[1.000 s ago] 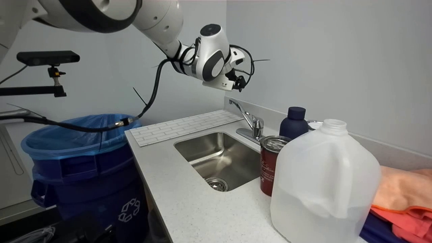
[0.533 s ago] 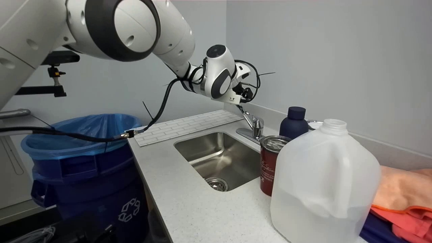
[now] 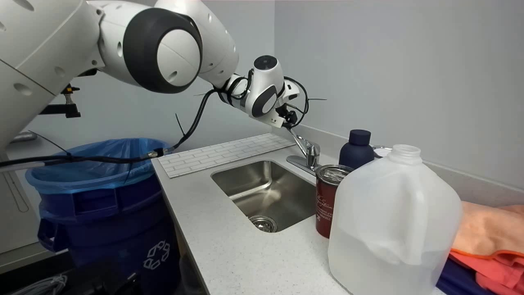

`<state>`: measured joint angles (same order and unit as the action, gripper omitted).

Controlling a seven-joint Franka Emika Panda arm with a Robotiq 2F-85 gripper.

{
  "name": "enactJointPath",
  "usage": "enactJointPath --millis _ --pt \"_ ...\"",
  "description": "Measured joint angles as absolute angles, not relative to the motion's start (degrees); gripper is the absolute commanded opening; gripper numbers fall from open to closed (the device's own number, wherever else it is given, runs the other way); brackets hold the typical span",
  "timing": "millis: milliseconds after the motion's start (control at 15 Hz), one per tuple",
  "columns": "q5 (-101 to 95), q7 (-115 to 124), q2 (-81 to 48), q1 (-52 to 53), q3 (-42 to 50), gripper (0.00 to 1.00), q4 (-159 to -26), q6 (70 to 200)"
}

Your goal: Move the tap nozzle to the right

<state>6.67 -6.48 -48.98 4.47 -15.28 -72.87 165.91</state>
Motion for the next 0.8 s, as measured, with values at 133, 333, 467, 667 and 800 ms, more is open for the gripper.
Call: enactJointPath --millis 133,333,467,667,800 --pt "9.03 -5.79 -48.8 3.32 -16.73 1.0 -71.61 161.86" --pt "12.94 -5.19 -48.11 1.59 -18.43 1.0 -70.85 156.26" --pt "15.66 -4.72 -47.42 0.77 -19.07 1.0 -70.99 153.44" --pt "19.44 -3.18 -45.9 -0.03 -19.12 1.0 -72.29 150.5" --pt "21.37 -2.26 -44.08 -0.58 -19.1 1.0 -74.79 149.69"
